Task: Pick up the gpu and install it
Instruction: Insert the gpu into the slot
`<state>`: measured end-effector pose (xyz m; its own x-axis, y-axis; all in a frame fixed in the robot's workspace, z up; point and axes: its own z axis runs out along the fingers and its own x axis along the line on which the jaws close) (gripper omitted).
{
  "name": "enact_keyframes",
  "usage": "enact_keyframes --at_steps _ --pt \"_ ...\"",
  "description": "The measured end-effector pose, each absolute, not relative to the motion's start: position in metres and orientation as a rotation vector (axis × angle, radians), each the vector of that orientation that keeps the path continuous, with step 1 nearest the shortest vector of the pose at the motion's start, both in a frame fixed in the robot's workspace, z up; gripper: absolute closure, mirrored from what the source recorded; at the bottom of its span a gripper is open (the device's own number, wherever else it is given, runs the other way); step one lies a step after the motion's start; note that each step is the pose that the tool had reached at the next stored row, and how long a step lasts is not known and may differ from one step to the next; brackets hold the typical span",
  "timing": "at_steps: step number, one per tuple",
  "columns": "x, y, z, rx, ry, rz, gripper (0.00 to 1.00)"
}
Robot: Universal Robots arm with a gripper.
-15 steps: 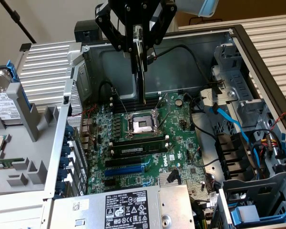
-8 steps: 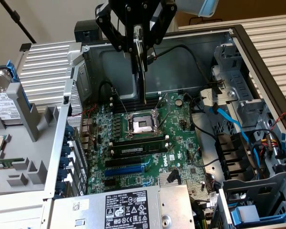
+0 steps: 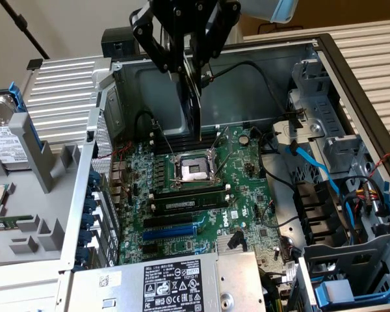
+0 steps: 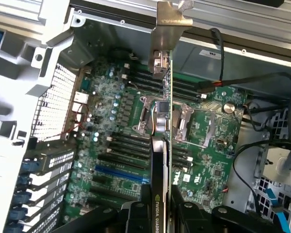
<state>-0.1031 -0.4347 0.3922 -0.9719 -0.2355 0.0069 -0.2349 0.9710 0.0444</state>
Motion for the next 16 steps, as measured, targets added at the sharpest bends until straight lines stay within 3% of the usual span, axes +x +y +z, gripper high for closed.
enact_keyframes --at_steps 16 --pt "-0.0937 -0.4347 0.3922 0.700 -3.045 -0.065 0.73"
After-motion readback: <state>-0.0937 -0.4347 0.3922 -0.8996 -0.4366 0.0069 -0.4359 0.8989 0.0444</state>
